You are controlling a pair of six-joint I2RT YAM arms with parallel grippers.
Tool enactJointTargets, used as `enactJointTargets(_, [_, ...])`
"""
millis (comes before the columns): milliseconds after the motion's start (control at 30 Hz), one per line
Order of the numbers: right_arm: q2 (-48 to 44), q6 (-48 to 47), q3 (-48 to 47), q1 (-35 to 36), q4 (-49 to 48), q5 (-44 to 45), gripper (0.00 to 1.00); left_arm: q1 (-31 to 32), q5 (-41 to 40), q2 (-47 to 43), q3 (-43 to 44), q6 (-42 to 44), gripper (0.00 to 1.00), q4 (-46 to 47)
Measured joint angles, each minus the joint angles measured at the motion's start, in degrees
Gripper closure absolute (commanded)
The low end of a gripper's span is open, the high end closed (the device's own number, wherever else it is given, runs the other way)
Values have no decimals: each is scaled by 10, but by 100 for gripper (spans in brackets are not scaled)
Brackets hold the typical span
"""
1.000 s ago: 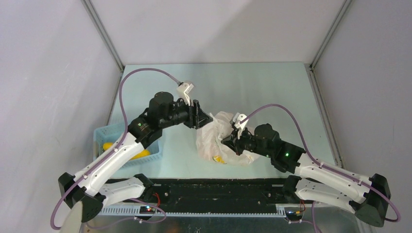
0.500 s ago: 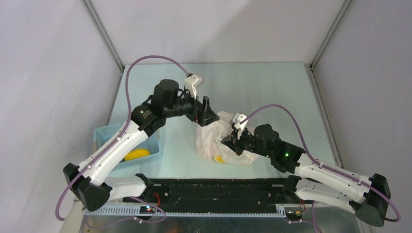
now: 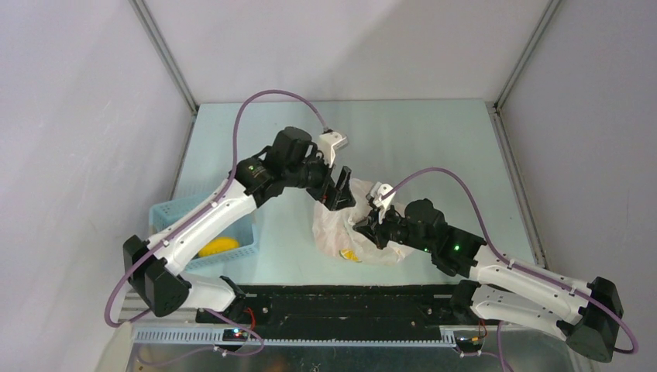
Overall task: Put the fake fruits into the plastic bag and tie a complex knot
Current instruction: Tie the plastic bag at the center of the board.
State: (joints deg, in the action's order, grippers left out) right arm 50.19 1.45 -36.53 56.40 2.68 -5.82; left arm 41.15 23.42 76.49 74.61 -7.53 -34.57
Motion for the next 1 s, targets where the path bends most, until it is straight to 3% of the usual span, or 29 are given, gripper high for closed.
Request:
enactJointTargets(133, [0, 0, 0, 0, 0, 0, 100, 3, 4, 13, 0, 6, 1, -7])
enactJointTargets(600, [-5, -3, 1, 0, 1, 9, 100, 10, 29, 30, 0, 16, 90, -15])
enactJointTargets(667, [-16, -11, 1, 0, 5, 17, 100, 10, 33, 30, -1, 14, 98, -10])
enactJointTargets(933, [-67, -42, 1, -11, 48, 68, 100, 12, 39, -14, -86, -27, 100, 88])
enactJointTargets(1000, [-75, -45, 1, -20, 63, 78, 90, 12, 33, -40, -121, -47, 100, 130])
